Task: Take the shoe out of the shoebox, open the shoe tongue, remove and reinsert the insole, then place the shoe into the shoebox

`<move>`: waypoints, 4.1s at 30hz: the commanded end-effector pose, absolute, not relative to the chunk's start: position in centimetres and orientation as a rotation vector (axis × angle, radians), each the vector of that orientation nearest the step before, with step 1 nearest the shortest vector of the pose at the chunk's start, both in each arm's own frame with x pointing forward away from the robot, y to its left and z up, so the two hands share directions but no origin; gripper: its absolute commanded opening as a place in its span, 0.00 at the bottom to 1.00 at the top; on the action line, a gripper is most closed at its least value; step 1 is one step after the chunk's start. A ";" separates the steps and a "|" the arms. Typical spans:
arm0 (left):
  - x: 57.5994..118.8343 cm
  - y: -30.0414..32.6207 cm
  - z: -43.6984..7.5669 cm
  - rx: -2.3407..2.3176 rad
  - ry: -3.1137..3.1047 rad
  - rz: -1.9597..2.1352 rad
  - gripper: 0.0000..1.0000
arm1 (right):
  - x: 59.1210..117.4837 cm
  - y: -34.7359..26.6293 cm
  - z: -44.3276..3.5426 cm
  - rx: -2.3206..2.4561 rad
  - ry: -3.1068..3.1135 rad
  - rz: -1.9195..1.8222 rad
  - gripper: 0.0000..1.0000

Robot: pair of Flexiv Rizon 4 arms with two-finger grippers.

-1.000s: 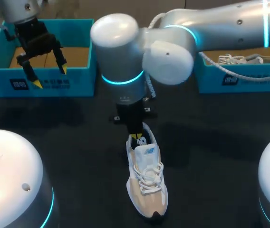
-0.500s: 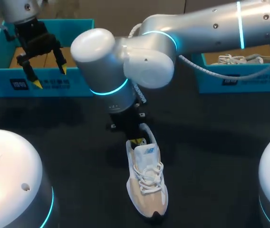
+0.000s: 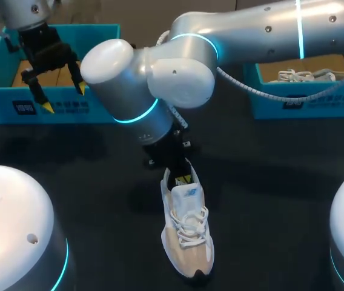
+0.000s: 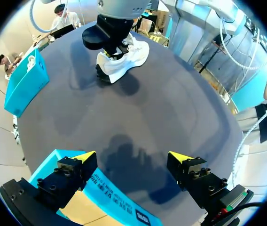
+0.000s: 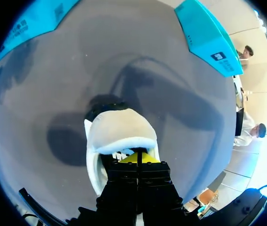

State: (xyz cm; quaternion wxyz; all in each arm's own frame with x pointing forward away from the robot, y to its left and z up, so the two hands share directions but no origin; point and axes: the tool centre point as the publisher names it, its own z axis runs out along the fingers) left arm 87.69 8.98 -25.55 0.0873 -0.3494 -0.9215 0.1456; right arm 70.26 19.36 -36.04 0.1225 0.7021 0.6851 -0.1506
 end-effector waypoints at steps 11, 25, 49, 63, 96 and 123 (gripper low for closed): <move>87.6 9.0 -25.5 -1.041 -2.745 0.431 1.00 | 69.9 18.2 -37.0 2.040 2.012 -0.443 0.00; 87.6 9.0 -25.5 -1.041 -2.745 0.431 1.00 | 70.5 17.8 -40.6 2.095 2.070 -0.492 0.00; 87.6 9.0 -25.5 -1.041 -2.745 0.431 1.00 | 70.0 18.4 -37.9 1.978 2.039 -0.527 0.00; 87.6 9.0 -25.5 -1.041 -2.745 0.431 1.00 | 70.6 17.6 -38.2 1.880 2.004 -0.657 0.00; 87.6 9.0 -25.5 -1.041 -2.745 0.431 1.00 | 69.7 17.7 -37.5 1.822 2.149 -0.582 0.00; 87.6 9.0 -25.5 -1.041 -2.745 0.431 1.00 | 70.4 18.8 -38.6 1.657 1.855 -0.840 0.00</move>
